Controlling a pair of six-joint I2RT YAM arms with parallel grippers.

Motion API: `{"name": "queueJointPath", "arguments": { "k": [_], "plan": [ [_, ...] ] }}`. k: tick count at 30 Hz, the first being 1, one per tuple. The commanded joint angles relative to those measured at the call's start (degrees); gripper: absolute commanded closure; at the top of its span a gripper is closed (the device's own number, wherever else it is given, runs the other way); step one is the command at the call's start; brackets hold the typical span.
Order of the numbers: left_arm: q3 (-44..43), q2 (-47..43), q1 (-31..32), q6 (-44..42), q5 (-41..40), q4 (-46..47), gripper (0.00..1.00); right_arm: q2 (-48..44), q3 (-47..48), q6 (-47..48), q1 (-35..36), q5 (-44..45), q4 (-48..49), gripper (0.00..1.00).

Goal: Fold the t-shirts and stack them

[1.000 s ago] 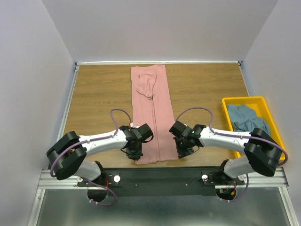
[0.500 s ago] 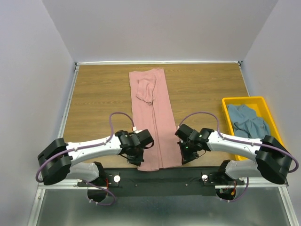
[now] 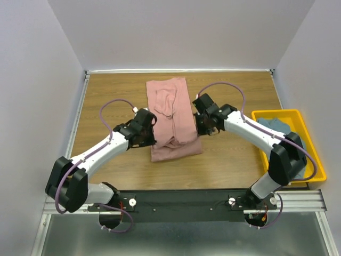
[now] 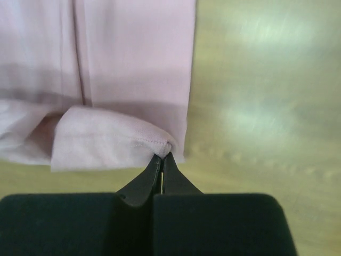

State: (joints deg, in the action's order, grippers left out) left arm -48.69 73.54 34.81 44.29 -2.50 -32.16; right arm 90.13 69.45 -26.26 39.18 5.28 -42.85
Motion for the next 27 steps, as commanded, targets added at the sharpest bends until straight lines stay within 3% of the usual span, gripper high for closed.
{"name": "queueJointPath", "arguments": {
  "k": [1,10,27],
  "plan": [
    [-4.3,3.36,-4.3,-9.3,-5.39,9.48,1.0,5.84,8.32,5.95,-2.7,5.71,1.89,0.99],
    [-8.09,10.39,-12.12,-17.48,-5.15,20.11,1.0,16.3,19.05,7.98,-5.69,6.94,6.28,0.99],
    [-10.02,22.26,-14.77,-19.6,-2.77,27.41,1.0,25.01,22.04,9.47,-8.15,6.41,12.7,0.99]
  ]
}}
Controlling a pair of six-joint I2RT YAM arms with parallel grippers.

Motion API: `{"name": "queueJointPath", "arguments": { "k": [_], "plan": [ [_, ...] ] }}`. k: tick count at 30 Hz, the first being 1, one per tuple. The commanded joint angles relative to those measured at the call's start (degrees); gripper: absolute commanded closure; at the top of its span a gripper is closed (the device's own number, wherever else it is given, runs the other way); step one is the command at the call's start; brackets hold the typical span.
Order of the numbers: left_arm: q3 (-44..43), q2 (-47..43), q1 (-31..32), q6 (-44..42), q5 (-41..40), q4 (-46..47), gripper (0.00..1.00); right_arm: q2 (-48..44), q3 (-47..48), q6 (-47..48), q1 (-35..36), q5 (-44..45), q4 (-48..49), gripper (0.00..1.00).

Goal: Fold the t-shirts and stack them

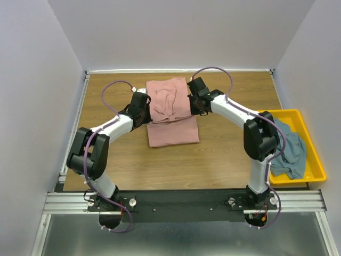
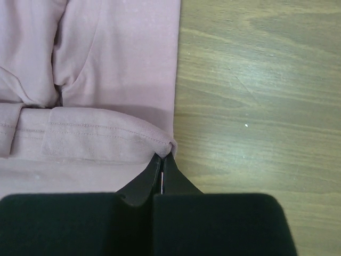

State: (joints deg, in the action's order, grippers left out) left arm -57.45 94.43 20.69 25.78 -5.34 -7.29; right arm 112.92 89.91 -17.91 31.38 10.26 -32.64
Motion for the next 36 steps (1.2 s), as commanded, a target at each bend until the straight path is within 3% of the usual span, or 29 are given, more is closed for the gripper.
{"name": "queueJointPath", "arguments": {
  "k": [1,3,5,6,7,8,9,11,14,17,18,23,36],
  "plan": [
    [-1.17,1.54,-0.65,-0.91,0.07,2.63,1.0,2.91,1.67,1.12,-0.44,1.34,2.93,0.99],
    [-1.09,1.98,-0.74,-0.56,-0.02,2.89,0.93,3.7,1.76,1.04,-0.44,0.73,3.29,0.98],
    [-1.0,2.07,-0.65,-0.38,0.24,2.89,0.8,4.5,2.29,1.13,-0.44,0.29,3.2,0.92],
    [-1.0,1.72,-0.65,-0.38,0.51,2.81,0.66,4.41,2.38,1.12,-0.44,-0.15,3.2,0.88],
    [-0.82,1.2,-0.65,-0.21,0.86,2.81,0.61,3.63,2.29,0.78,-0.35,-0.15,3.2,0.8],
    [-0.65,-0.03,-0.56,0.06,0.86,2.72,0.46,3.1,2.03,0.77,-0.35,-0.68,3.2,0.75],
    [-0.38,-1.0,-0.56,0.23,0.95,2.63,0.41,2.4,1.94,0.69,-0.44,-0.94,3.2,0.68],
    [0.32,-4.32,0.05,0.58,0.6,2.11,0.3,0.12,0.72,-0.1,-0.35,-1.73,3.29,0.65],
    [2.25,-8.72,1.81,2.33,-1.5,1.58,0.3,-2.35,-1.31,-2.47,0.52,-2.97,3.72,0.65],
    [4.97,-13.48,6.28,4.36,-2.92,1.58,0.46,-5.34,-5.7,-3.97,2.63,-5.68,7.76,0.71],
    [5.68,-14.36,9.25,5.85,-2.92,1.75,0.59,-5.95,-7.8,-4.58,3.51,-8.21,10.38,0.74],
    [10.77,-11.3,14.63,10.16,-0.64,4.56,0.75,-3.86,-9.67,-7.48,5.27,-12.37,15.15,0.8],
    [16.93,-4.34,18.42,14.56,2.0,7.02,0.77,4.41,-9.23,-9.25,7.56,-15.1,21.92,0.81]
  ]
}}
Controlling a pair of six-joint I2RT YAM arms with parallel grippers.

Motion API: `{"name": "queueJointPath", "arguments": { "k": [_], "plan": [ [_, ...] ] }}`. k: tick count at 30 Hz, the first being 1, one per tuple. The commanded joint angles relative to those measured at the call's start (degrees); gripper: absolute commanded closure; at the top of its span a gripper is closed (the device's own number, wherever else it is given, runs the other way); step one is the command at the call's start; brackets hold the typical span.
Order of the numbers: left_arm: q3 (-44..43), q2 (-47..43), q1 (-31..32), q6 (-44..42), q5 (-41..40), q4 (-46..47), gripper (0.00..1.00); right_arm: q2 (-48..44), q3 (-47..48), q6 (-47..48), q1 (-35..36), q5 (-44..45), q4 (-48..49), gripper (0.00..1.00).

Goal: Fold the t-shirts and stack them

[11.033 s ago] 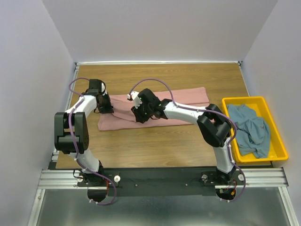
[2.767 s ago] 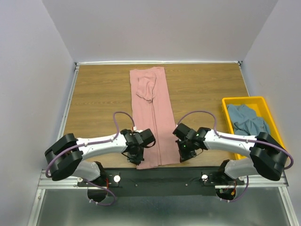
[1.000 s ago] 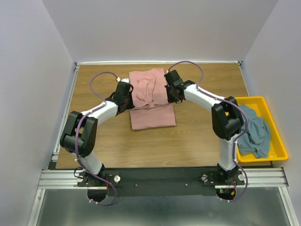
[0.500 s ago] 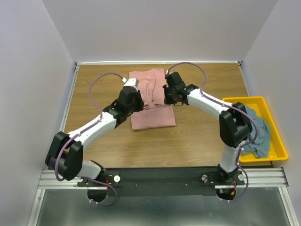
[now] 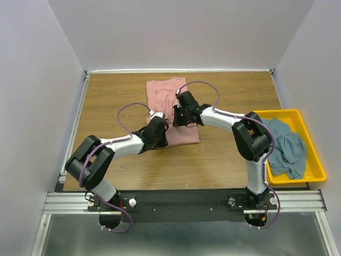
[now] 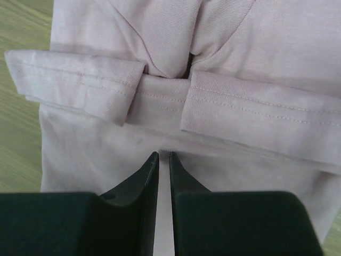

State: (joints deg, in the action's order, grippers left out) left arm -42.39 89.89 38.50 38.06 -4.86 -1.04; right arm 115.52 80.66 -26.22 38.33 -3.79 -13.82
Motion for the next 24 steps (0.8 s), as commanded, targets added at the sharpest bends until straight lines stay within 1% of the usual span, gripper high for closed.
{"name": "queueJointPath", "arguments": {
  "k": [1,6,7,9,11,16,19,20,21,24],
  "plan": [
    [2.4,-0.15,0.78,2.45,1.7,0.77,0.77,2.51,0.11,-0.94,0.7,-0.43,3.45,0.81],
    [5.56,-2.25,1.84,4.12,2.49,0.69,0.77,4.44,1.25,0.46,0.61,3.52,4.16,0.81],
    [6.26,-3.04,2.28,4.47,2.58,0.6,0.77,5.05,2.3,1.51,0.61,6.83,4.33,0.81],
    [6.79,-4.01,2.72,5.0,2.4,-0.19,0.78,5.5,3.97,2.83,0.52,10.01,4.42,0.8],
    [7.67,-4.8,3.24,5.62,2.31,-0.89,0.78,6.9,6.6,4.58,0.52,11.78,4.77,0.8],
    [10.4,-9.37,3.33,7.99,2.49,-1.68,0.78,12.0,18.55,6.35,-0.44,15.74,5.39,0.79],
    [11.28,-11.92,3.33,8.78,1.44,-2.65,0.77,12.45,22.33,8.1,-0.8,15.14,5.39,0.77],
    [11.45,-12.54,3.33,9.39,1.44,-2.74,0.77,11.75,22.17,8.55,-0.97,14.43,5.39,0.77],
    [11.63,-13.85,3.33,9.75,1.17,-2.65,0.77,10.78,21.73,8.81,-0.97,13.56,5.39,0.76],
    [11.98,-15.96,3.33,10.62,0.82,-1.69,0.78,5.25,15.34,9.69,-0.97,8.73,5.39,0.75]
  ]
}}
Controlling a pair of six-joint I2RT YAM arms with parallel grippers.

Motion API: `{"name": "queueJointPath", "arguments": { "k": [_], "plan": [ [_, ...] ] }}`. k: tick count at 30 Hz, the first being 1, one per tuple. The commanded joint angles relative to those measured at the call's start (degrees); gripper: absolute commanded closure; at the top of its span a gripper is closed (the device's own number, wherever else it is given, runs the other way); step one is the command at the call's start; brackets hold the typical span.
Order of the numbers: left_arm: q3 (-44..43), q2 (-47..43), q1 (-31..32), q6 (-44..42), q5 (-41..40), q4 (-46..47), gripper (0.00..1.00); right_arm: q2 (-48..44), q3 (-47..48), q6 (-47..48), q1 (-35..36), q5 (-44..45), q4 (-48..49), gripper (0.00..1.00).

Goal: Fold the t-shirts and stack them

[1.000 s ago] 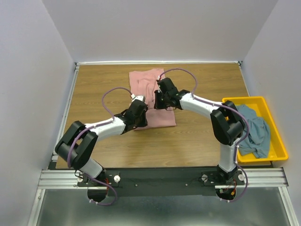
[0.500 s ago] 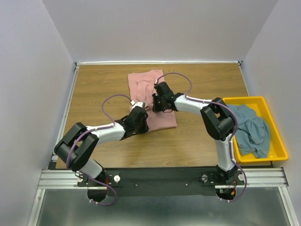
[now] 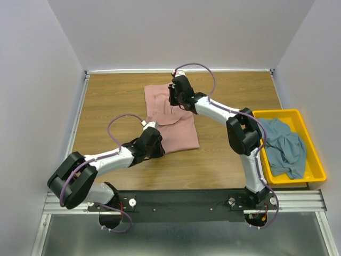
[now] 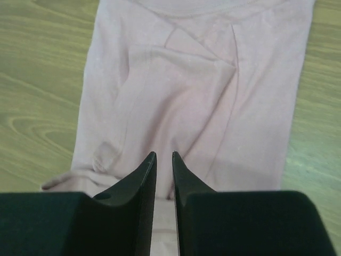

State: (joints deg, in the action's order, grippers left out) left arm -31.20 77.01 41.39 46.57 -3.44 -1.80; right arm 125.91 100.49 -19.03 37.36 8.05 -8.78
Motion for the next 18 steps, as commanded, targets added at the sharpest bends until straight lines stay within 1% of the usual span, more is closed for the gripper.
{"name": "queueJointPath", "arguments": {
  "k": [1,2,3,4,5,8,11,13,18],
  "plan": [
    [0.79,-3.36,0.45,2.21,-0.77,-0.66,0.77,-7.06,-6.77,2.42,-0.1,-4.44,0.34,0.75],
    [0.7,-3.36,0.45,2.21,-0.95,-0.48,0.78,-10.39,-12.1,0.94,-0.1,-6.63,0.34,0.75],
    [0.53,-3.01,0.45,2.04,-1.04,-0.13,0.77,-13.9,-14.85,0.31,-0.1,-10.13,0.6,0.75],
    [0.44,-2.66,0.45,2.04,-1.04,-0.04,0.78,-13.93,-17.32,-0.13,-0.1,-10.16,0.6,0.75],
    [0.09,-2.05,0.45,1.86,-0.78,0.22,0.78,-16.63,-22.39,-1.96,0.25,-14.86,1.56,0.75],
    [0.09,-1.17,0.45,1.69,-0.78,0.83,0.78,-20.51,-30.14,-3.91,1.3,-16.67,3.15,0.75],
    [0.18,-0.46,0.45,1.6,-0.69,1.19,0.77,-20.44,-32.46,-5.4,2.27,-17.11,4.2,0.75],
    [0.35,0.15,0.45,1.6,-0.6,1.54,0.77,-18.6,-32.99,-6.11,2.54,-16.85,4.99,0.76],
    [0.44,2.44,0.45,1.33,0.27,1.45,0.77,-14.29,-30.71,-7.08,2.54,-15.35,6.75,0.76]
  ]
}}
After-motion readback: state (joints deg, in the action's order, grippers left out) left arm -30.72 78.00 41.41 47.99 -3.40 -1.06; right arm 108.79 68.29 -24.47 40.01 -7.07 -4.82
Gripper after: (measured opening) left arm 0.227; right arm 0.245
